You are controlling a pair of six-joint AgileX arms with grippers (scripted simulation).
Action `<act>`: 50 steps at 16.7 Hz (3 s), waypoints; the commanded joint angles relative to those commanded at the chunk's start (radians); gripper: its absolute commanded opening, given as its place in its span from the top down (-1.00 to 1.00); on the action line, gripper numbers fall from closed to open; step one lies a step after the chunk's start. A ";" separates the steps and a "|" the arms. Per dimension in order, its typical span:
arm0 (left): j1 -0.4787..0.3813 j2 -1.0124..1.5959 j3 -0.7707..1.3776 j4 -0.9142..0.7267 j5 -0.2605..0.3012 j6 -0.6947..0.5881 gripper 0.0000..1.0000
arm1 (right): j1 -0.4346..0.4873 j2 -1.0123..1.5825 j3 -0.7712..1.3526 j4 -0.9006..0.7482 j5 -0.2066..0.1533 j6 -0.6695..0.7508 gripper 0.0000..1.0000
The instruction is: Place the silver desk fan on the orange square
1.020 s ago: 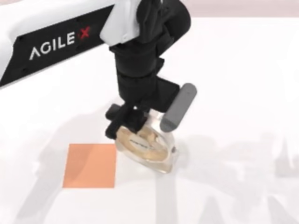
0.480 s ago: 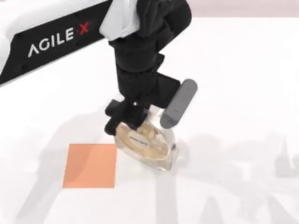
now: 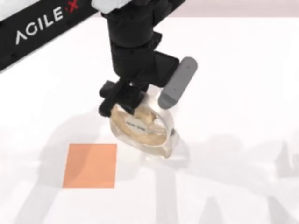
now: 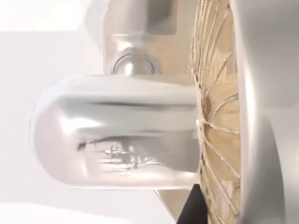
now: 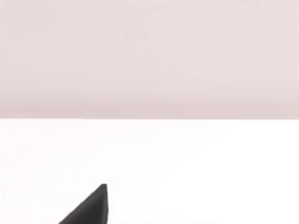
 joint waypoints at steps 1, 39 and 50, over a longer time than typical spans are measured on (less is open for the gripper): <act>0.000 0.000 0.000 0.000 0.000 0.000 1.00 | 0.000 0.000 0.000 0.000 0.000 0.000 -1.00; 0.201 -0.382 -0.669 0.281 -0.004 -0.288 -0.21 | 0.000 0.000 0.000 0.000 0.000 0.000 -1.00; 0.201 -0.382 -0.669 0.281 -0.004 -0.288 -1.00 | 0.000 0.000 0.000 0.000 0.000 0.000 -1.00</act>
